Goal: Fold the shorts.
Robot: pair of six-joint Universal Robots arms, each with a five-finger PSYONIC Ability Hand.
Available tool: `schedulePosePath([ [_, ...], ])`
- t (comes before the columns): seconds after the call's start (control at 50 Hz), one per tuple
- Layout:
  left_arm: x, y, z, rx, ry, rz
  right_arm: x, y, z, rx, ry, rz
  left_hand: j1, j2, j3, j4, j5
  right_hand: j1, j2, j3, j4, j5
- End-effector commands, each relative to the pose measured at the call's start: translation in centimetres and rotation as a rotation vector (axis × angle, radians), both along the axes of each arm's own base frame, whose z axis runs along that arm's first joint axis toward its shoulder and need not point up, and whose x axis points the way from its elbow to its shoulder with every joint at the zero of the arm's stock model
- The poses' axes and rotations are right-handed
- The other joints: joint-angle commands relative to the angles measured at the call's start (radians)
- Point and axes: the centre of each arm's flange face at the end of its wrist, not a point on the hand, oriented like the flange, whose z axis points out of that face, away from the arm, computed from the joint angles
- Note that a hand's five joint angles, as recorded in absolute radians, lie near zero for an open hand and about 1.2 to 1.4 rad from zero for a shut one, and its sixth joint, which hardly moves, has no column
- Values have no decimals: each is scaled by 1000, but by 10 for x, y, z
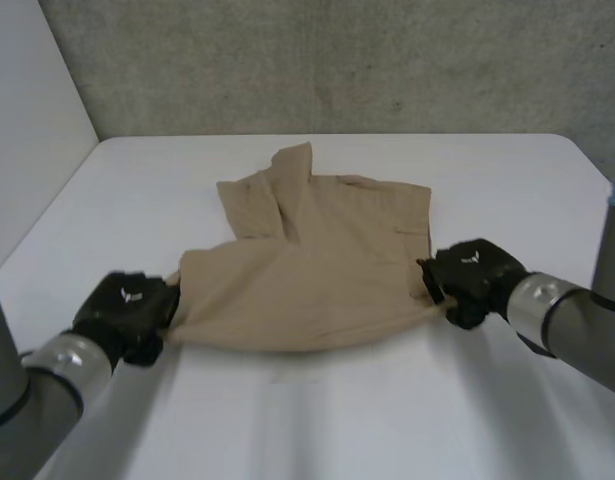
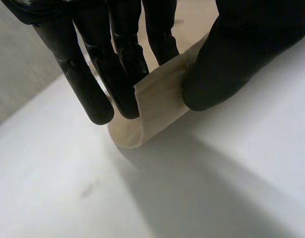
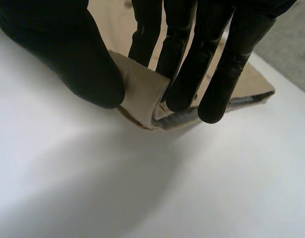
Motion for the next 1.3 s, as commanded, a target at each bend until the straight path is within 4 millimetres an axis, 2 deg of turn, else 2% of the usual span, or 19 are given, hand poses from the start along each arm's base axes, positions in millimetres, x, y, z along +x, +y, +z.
schedulePosePath([
  [0.02,14,59,-3,230,-78,-25,-31,33,1,69,222,68,285,203,210,203,256,487,227,216,206,238],
  [0.06,17,81,-2,326,-103,-46,-41,45,5,115,290,99,285,203,210,203,256,487,227,216,206,238],
  [0.14,17,106,0,396,-135,-98,-54,64,11,169,357,142,285,203,210,203,256,487,227,216,206,238],
  [0.2,13,108,0,368,-131,-121,-56,66,13,164,351,148,285,203,210,203,256,487,227,216,206,238],
  [0.24,10,102,1,320,-117,-127,-56,64,11,152,336,142,285,203,210,203,256,487,227,216,206,238],
  [0.28,7,95,2,279,-104,-125,-55,62,7,137,313,124,134,51,59,52,105,487,227,216,206,238],
  [0.3,5,89,3,244,-97,-125,-54,62,6,136,299,117,-216,-298,-291,-298,-245,487,227,216,206,238],
  [0.32,4,86,4,230,-94,-122,-54,61,5,131,291,110,-417,-500,-492,-499,-446,487,227,216,206,238],
  [0.36,0,78,10,183,-80,-125,-53,59,2,123,268,91,-662,-744,-737,-744,-691,487,227,216,206,238],
  [0.52,-28,14,65,-171,50,-133,-51,55,-3,99,214,62,-792,-874,-867,-874,-821,487,227,216,206,238],
  [0.56,-36,-1,68,-226,69,-139,-51,55,-4,96,213,63,-777,-860,-853,-859,-807,487,227,216,206,238],
  [0.58,-43,-17,65,-263,83,-143,-52,55,-5,96,213,62,-745,-828,-821,-827,-775,487,227,216,206,238],
  [0.64,-57,-42,58,-303,99,-153,-51,55,-6,95,212,62,-713,-795,-788,-795,-742,487,227,216,206,238],
  [0.66,-66,-60,51,-314,104,-159,-52,54,-7,97,212,61,-686,-769,-762,-769,-716,487,227,216,206,238],
  [0.74,-86,-99,22,-288,97,-174,-51,54,-12,104,207,60,-625,-707,-700,-707,-654,487,227,216,206,238],
  [0.8,-101,-121,2,-258,94,-200,-50,52,-14,101,194,48,-578,-660,-653,-660,-607,487,227,216,206,238],
  [0.9,-117,-141,-23,-229,111,-284,-49,51,-16,105,180,40,-510,-593,-586,-592,-540,487,227,216,206,238],
  [1.16,-136,-164,-53,-214,138,-381,-49,52,-20,111,181,42,-472,-555,-547,-554,-502,487,227,216,206,238],
  [1.3,-136,-168,-65,-176,98,-383,-50,51,-21,108,181,36,-141,-223,-216,-223,-170,487,227,216,206,238],
])
